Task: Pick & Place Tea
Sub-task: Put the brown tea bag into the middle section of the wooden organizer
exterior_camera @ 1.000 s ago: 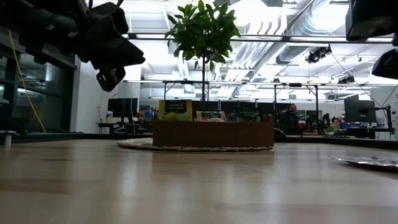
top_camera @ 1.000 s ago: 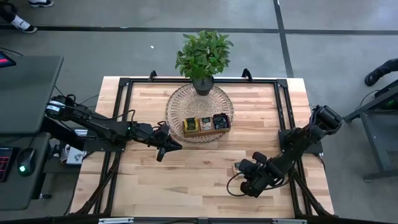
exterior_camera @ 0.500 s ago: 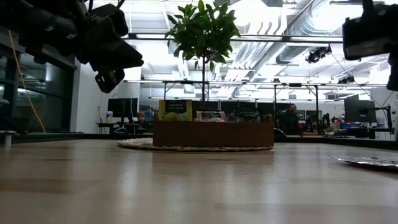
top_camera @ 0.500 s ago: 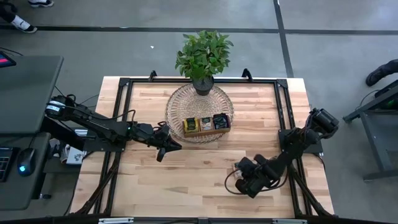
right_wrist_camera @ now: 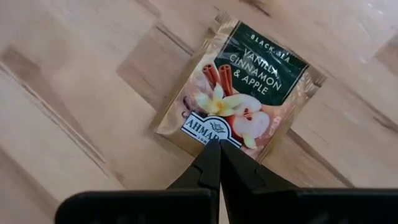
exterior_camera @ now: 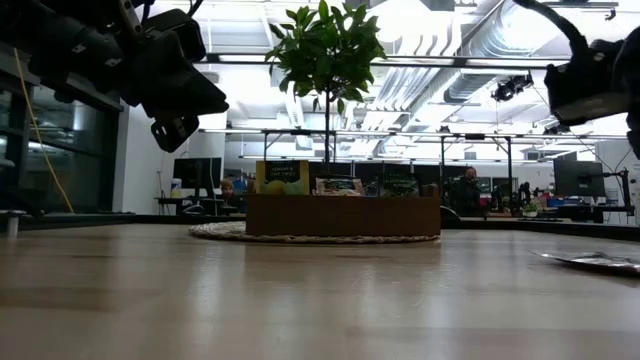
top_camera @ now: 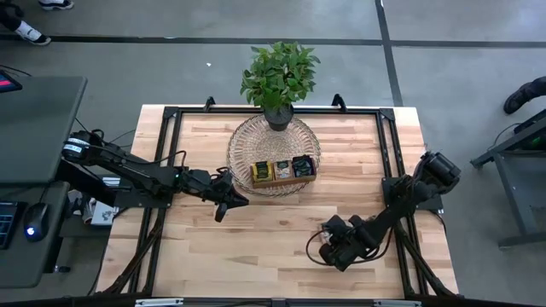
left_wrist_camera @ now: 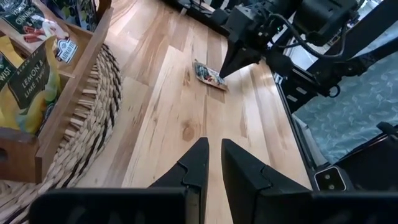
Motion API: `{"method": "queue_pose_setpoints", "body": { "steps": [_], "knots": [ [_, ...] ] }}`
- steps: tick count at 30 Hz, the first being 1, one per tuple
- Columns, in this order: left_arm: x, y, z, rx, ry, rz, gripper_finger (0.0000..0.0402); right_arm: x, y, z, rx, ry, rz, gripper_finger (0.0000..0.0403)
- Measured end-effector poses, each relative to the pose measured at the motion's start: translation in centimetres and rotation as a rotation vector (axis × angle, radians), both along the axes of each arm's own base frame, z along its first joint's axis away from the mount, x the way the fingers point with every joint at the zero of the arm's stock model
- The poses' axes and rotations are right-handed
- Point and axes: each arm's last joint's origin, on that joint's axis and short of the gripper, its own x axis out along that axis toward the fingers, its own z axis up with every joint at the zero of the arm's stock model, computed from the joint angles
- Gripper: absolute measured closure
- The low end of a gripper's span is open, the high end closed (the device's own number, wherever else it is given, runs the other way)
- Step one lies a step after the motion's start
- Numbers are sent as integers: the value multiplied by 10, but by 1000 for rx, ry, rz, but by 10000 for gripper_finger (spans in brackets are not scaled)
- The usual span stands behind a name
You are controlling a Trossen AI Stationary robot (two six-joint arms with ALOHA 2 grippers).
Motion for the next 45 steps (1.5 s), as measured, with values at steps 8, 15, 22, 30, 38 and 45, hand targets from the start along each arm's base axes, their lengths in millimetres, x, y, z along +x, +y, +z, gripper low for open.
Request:
{"method": "queue_pose_setpoints", "body": {
  "steps": [8,15,22,30,38,45],
  "knots": [
    [-1,0,-4,6,46,2,360,19,0,-10,37,-71,-3,403],
    [-6,1,-15,-35,176,30,360,39,-12,-9,45,-154,48,403],
    [-6,1,-24,-101,258,70,360,60,-31,-9,13,-214,114,403],
    [6,-3,-47,-139,329,20,360,93,-34,-36,126,-315,208,403],
    [15,-7,-62,-222,343,-18,329,114,-30,-29,69,-348,337,403],
    [21,-11,-71,-330,366,-75,244,129,-43,-21,-3,-374,396,403]
  ]
}}
